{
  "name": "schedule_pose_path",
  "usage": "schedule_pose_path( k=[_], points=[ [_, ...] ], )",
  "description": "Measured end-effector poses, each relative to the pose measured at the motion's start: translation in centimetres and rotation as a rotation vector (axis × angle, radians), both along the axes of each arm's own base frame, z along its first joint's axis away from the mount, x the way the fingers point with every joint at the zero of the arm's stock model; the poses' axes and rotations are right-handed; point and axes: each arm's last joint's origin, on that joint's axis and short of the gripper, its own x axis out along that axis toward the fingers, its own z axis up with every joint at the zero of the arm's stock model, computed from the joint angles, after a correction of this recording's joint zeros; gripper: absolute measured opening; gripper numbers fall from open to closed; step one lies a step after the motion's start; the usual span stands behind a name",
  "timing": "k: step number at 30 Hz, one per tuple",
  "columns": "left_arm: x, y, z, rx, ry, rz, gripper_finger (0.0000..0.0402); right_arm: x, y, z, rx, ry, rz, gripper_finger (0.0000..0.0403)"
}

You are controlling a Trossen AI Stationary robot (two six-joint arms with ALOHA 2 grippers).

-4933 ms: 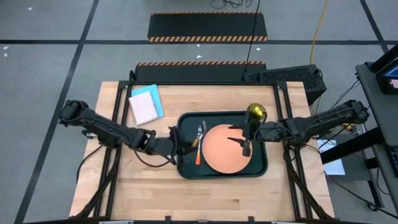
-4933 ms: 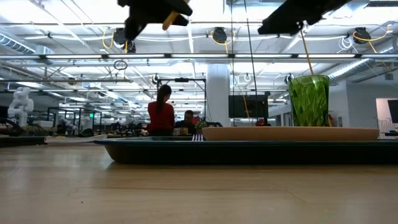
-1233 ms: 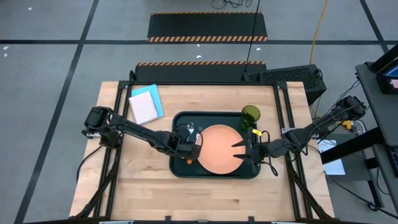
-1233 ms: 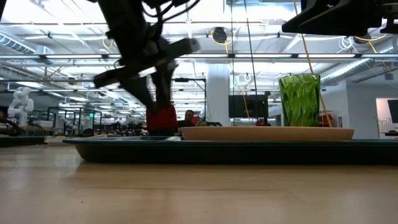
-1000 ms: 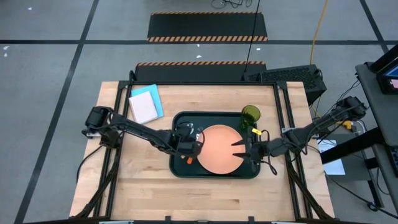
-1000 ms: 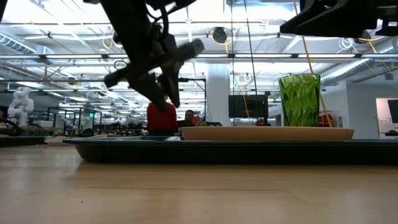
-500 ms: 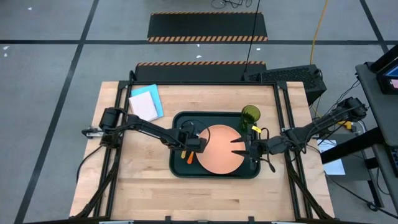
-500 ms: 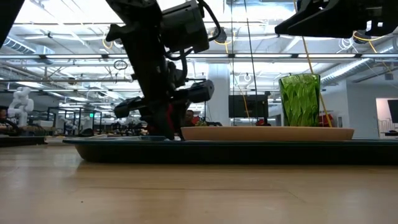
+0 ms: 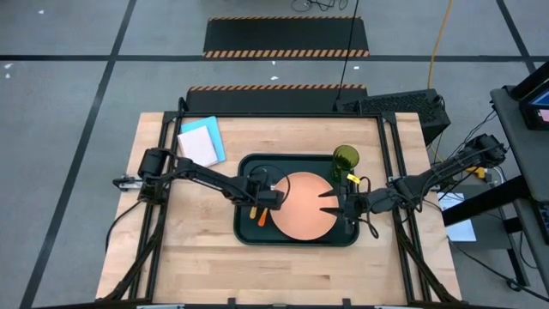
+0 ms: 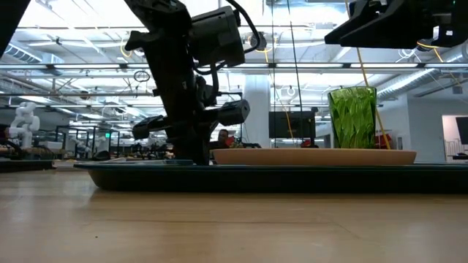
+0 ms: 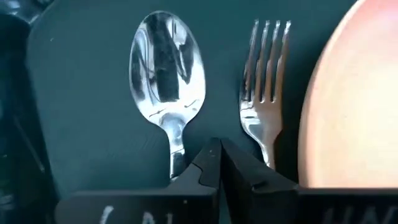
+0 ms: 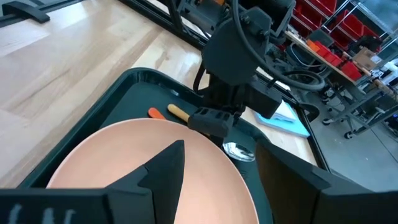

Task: Pick and place plate/cup/fork/spoon on tray
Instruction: Put the orange spoon on the green tray to the left of the orange fork

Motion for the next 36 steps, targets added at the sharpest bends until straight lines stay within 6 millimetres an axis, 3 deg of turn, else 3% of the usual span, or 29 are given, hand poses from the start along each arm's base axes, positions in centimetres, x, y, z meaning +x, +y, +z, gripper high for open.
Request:
schedule_pose_path(
  k=[14,28,36],
  points=[
    [-0.9,0.2,-0.4,-0.002,0.07,0.068,0.0013,0.0,0.0,0.0,0.0,0.0,0.0,0.0189],
    [-0.8,2.3,-0.4,0.049,0.067,0.127,0.0014,0.0,0.0,0.1,0.002,-0.013,0.001,0.0189],
    [0.3,2.5,0.8,0.114,-0.023,0.038,0.0014,0.0,0.0,0.1,0.001,-0.013,0.001,0.0189]
  ],
)
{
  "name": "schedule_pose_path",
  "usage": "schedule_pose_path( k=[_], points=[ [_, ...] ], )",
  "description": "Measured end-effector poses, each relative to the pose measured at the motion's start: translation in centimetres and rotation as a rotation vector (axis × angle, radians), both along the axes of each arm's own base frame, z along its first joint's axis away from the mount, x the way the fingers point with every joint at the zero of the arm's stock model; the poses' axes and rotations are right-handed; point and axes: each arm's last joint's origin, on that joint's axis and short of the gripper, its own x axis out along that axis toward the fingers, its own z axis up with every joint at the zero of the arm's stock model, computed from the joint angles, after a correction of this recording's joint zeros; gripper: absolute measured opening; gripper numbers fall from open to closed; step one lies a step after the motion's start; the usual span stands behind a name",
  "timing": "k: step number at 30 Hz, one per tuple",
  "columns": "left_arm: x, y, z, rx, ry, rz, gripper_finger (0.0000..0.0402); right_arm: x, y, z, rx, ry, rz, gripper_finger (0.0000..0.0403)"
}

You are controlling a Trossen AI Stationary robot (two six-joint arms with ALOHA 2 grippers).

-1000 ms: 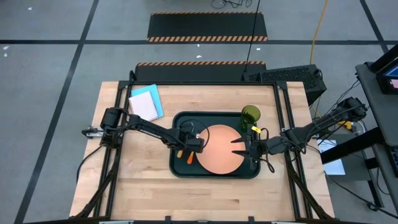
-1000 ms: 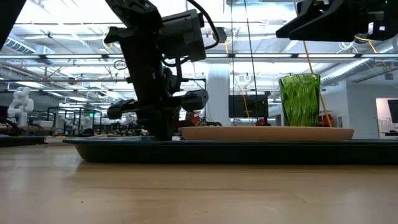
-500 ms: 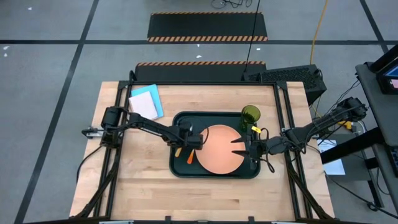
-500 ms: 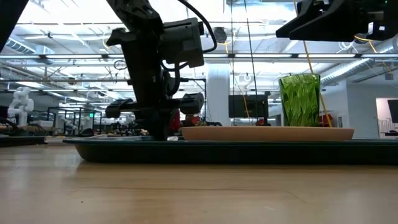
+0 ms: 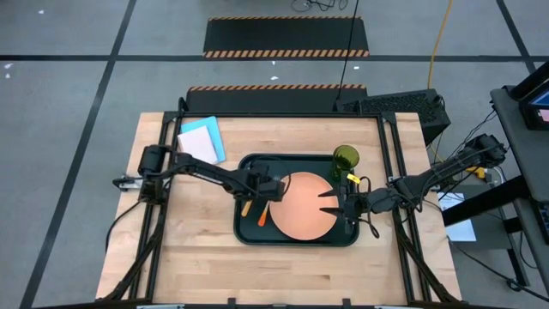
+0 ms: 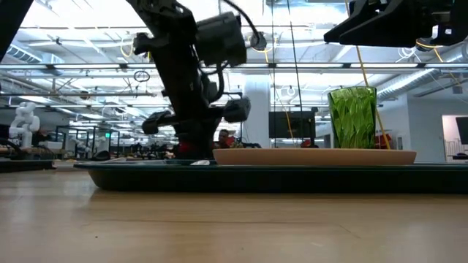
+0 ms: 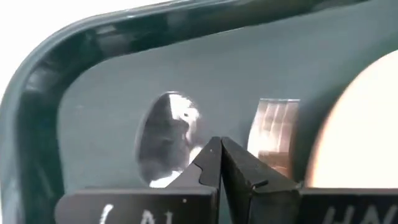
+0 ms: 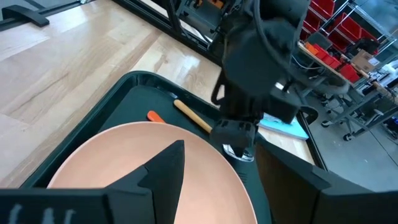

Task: Pick and place plate/cup/fork/spoon on tray
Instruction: Put the orange spoon on the green tray to the left of the orange fork

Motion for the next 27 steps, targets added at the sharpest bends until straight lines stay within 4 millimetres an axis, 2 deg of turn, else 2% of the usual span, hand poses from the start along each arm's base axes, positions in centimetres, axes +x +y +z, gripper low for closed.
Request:
schedule_pose_path(
  k=[10,18,27],
  points=[
    [-0.2,2.0,-0.7,-0.015,0.073,-0.013,0.0014,0.0,0.0,0.1,0.0,-0.006,0.001,0.0189],
    [-1.5,2.2,-1.0,-0.039,0.189,0.043,0.0014,0.0,0.0,0.0,0.0,-0.006,0.001,0.0189],
    [-1.7,2.1,-0.9,-0.041,0.201,0.05,0.0014,0.0,0.0,0.0,0.0,-0.006,0.001,0.0189]
  ],
)
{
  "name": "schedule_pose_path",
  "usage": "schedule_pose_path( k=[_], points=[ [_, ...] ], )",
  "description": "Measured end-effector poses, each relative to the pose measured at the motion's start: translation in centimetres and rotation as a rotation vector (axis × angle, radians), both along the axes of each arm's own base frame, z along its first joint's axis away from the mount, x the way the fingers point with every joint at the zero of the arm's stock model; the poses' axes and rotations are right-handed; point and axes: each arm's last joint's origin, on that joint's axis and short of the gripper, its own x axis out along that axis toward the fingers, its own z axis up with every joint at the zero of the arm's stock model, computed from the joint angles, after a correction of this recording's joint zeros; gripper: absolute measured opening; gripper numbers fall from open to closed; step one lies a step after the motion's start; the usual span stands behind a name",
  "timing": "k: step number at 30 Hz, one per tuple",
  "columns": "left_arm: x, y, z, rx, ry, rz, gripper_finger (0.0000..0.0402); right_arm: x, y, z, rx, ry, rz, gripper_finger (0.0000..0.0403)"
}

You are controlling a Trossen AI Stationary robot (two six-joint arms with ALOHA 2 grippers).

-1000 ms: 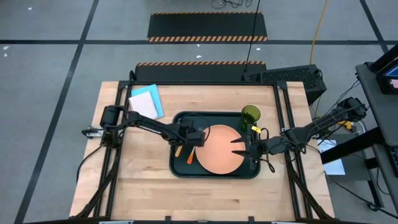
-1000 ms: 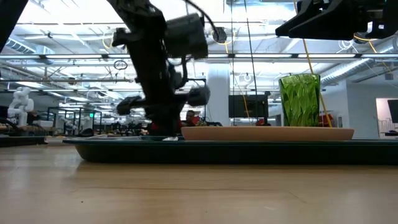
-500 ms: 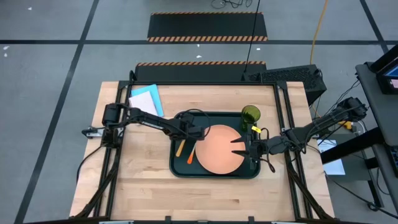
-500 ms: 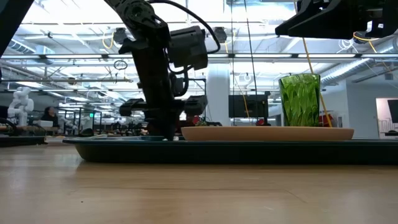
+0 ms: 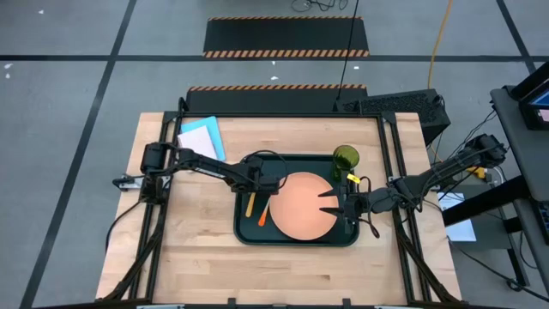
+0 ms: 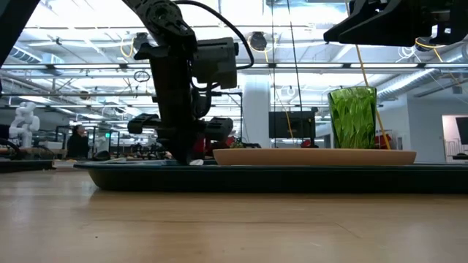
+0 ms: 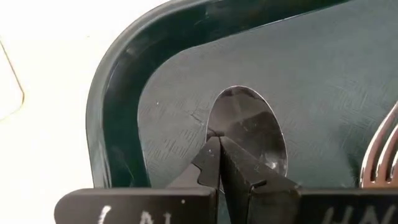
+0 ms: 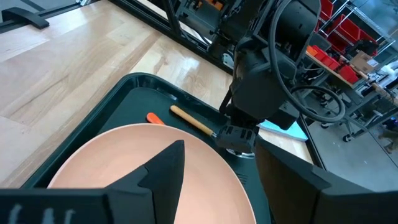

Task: Pick and place plate/cup/fork/spoon on tray
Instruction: Put the orange spoon on the green tray to the left of the orange fork, then adjust the orange fork

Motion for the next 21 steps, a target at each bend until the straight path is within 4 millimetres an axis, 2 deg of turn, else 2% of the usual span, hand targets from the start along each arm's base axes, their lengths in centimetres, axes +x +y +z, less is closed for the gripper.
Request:
schedule_pose_path(
  k=[9,14,17,21],
  points=[
    [-0.1,-1.2,3.3,0.004,-0.112,-0.073,0.0014,0.0,0.0,0.0,0.0,0.0,0.0,0.0189],
    [1.6,-2.2,4.5,-0.006,-0.27,-0.218,0.0014,0.0,0.0,0.0,0.001,-0.003,-0.001,0.0189],
    [2.6,-1.8,4.8,0.009,-0.35,-0.263,0.0014,0.0,0.0,0.0,0.002,-0.005,-0.001,0.0189],
    [2.9,-0.6,4.9,0.012,-0.371,-0.27,0.0014,0.0,0.0,0.1,0.003,-0.008,0.0,0.0189]
  ],
)
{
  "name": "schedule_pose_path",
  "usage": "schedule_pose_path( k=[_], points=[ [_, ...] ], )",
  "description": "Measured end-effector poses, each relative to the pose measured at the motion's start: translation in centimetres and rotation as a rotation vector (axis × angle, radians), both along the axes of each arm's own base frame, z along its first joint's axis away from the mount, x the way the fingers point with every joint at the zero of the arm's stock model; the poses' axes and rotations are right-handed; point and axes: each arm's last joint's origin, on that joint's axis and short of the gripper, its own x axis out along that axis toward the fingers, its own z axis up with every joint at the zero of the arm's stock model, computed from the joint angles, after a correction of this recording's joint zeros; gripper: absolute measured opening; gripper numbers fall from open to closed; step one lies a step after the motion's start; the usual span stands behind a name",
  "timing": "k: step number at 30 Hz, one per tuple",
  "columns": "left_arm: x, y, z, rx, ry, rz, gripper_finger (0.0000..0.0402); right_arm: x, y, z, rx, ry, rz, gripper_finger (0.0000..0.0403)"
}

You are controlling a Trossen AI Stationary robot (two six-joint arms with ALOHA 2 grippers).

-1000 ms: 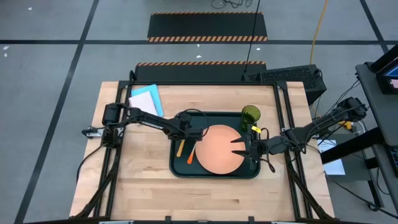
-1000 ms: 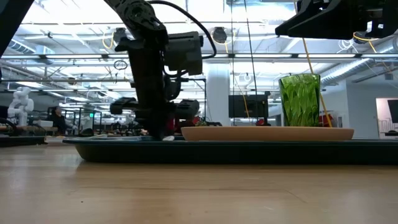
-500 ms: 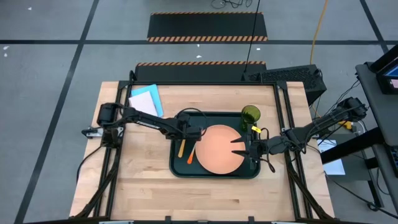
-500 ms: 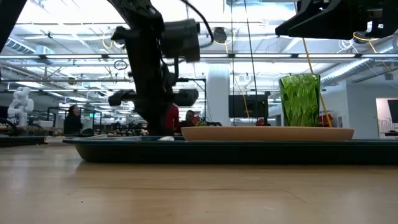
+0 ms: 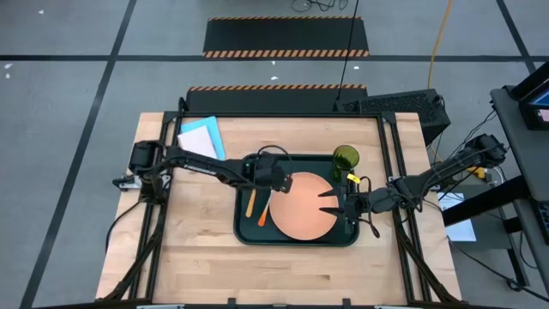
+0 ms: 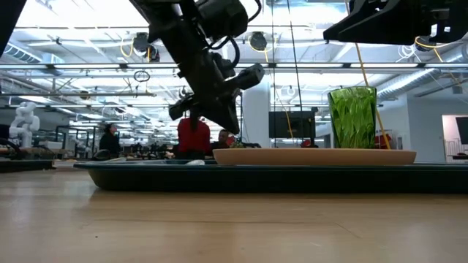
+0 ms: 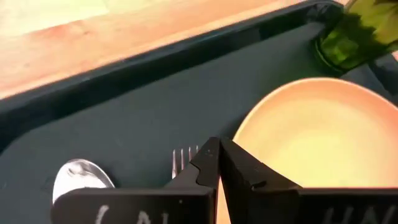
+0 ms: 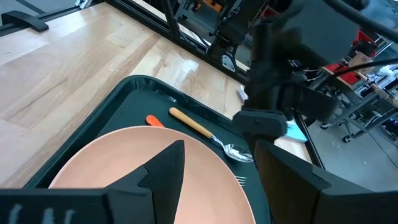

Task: Pick and place plate/cup/fork/spoon on tray
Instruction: Adjust the orange fork

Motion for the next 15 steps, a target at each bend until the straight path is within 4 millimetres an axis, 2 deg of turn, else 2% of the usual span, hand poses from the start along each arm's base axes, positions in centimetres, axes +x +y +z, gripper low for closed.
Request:
schedule_pose_path(
  k=[4,9,15],
  points=[
    [0.0,0.5,-0.1,-0.031,0.016,-0.046,0.0014,0.0,0.0,0.0,-0.003,0.0,0.001,0.0189],
    [-0.1,0.6,-1.4,-0.032,0.09,-0.072,0.0014,0.0,0.0,0.0,-0.008,0.001,0.002,0.0189],
    [0.7,0.9,-2.5,-0.02,0.079,-0.088,0.0014,0.0,0.0,0.0,-0.009,0.002,0.002,0.0189]
  ],
)
